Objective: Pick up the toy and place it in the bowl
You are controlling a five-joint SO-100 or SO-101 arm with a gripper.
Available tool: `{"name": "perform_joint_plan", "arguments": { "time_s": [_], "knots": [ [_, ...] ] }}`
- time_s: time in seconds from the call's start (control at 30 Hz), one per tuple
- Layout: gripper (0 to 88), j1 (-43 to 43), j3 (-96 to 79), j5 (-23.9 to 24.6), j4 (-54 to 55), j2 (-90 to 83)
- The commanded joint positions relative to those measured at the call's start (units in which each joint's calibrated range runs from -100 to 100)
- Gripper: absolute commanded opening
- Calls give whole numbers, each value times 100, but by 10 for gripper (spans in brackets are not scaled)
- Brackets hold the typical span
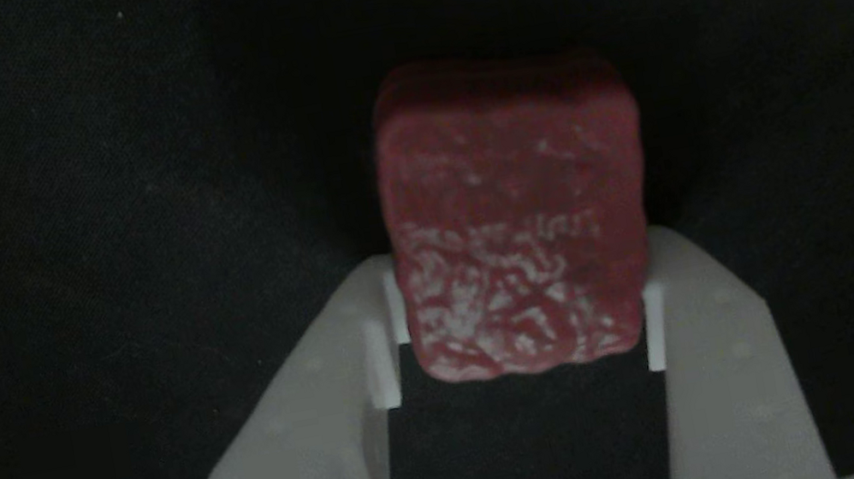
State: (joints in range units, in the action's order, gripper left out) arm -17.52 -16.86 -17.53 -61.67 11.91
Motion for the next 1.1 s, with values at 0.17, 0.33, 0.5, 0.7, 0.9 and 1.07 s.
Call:
{"name": "perform_joint_plan", "arguments": {
  "time_s": [0.17, 0.33, 0.5, 0.7, 0.9, 1.07],
  "knots": [
    [23, -143, 186, 20, 20, -186],
    [23, -335, 330, 255, 20, -803],
    [23, -435, 276, 412, -39, -1512],
    [22, -829, 168, 709, 20, -2287],
    [23, -1456, -680, 991, 155, -2896],
    [23, -2058, -1761, 1252, 900, -3312]
  ]
}}
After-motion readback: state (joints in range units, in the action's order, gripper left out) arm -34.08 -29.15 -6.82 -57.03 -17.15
